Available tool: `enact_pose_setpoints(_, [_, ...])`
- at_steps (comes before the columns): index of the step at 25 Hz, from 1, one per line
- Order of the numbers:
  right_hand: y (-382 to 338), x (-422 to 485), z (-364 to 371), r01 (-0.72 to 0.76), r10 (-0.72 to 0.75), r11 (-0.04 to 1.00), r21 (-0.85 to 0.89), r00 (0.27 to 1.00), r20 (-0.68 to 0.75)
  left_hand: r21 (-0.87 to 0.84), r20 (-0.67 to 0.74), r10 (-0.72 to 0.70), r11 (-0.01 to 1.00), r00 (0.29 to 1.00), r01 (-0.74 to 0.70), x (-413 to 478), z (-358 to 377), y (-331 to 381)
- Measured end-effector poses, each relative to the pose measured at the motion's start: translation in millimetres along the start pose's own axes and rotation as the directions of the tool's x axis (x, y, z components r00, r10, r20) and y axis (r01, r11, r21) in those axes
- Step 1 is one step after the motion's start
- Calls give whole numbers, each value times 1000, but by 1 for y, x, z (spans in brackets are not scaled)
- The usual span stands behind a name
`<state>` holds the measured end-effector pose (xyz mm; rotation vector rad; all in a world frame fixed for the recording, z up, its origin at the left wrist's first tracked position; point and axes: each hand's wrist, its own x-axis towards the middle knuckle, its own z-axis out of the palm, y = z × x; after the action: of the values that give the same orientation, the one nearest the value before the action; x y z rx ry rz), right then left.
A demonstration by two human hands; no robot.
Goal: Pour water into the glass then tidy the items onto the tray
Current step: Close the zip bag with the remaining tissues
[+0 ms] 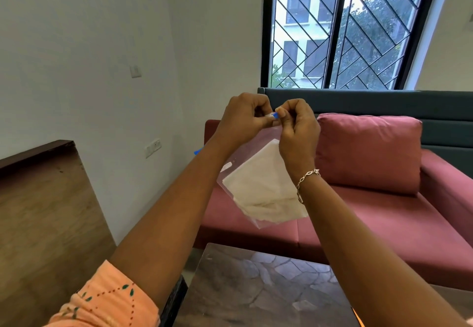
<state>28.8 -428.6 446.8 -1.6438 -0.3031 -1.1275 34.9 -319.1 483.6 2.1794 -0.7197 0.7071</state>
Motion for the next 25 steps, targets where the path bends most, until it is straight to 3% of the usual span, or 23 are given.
enact_pose_setpoints(4, [11, -1, -10, -45, 47, 997, 64, 999, -15, -33, 25, -54, 998, 998, 55, -9, 6, -8])
enact_pose_setpoints(9, [20, -1, -18, -163, 108, 962, 220, 964, 243, -54, 22, -79, 995, 997, 80, -10, 3, -17])
enact_pose_setpoints(13, [24, -12, -15, -133, 86, 965, 228, 975, 204, -49, 96, -49, 997, 994, 54, -18, 12, -19])
enact_pose_setpoints(19, [35, 9, -42, -327, 342, 816, 477, 938, 57, 12, 119, -172, 985, 978, 172, -33, -1, -42])
enact_pose_setpoints(25, [38, 12, -51, -321, 335, 820, 474, 940, 57, -61, 195, -179, 979, 964, 194, -40, -14, -53])
